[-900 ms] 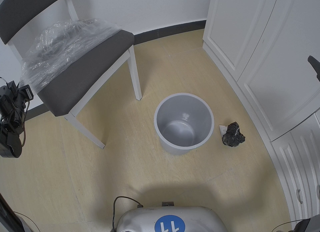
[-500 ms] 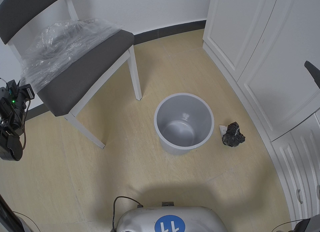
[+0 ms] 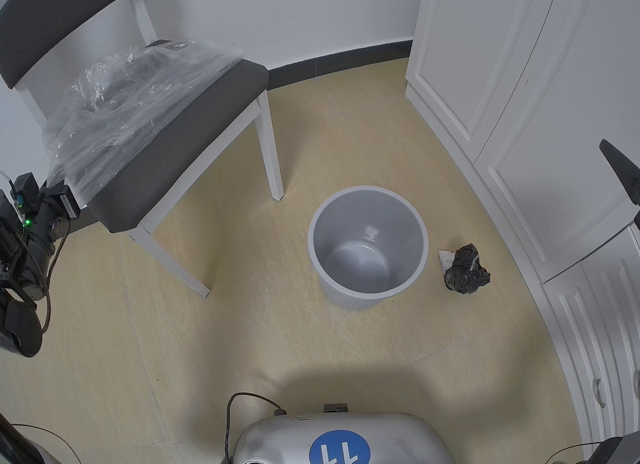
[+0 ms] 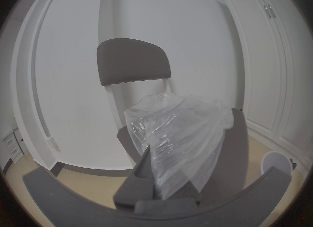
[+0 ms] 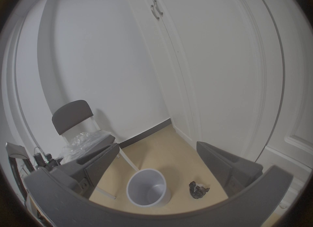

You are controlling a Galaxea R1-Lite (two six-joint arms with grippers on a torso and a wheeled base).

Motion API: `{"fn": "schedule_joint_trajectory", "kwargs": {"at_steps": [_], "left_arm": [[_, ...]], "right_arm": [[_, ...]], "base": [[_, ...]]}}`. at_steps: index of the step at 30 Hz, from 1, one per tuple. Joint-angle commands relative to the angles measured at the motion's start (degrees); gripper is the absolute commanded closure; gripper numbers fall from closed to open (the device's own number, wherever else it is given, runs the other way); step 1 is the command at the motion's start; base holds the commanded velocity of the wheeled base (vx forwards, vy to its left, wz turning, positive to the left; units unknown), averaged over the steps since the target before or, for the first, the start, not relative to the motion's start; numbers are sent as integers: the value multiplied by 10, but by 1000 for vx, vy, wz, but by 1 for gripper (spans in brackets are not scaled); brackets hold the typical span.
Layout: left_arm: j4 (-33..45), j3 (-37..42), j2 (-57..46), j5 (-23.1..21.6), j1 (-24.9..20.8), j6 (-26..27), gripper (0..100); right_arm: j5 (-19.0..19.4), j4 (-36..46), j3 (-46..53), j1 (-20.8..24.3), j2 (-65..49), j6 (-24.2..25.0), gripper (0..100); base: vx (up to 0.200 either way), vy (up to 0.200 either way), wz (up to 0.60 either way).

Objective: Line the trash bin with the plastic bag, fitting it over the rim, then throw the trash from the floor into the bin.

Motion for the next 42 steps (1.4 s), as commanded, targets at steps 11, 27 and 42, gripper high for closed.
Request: {"fn": "schedule_joint_trajectory", "kwargs": {"at_steps": [11,27,42], "left_arm": [[9,-2,-8,-8,-61,-35,100],[8,-62,9,-7,-130,-31,100],[12,-16,-137,-6,-312,-36,100]], "right_arm": [[13,2,-1,-46,17,-4,0],[20,-13,-37,-5,105,1,0],[-51,-71,16,173,195,3,0]], "base": [[0,0,0],[0,0,0],[0,0,0]]}}
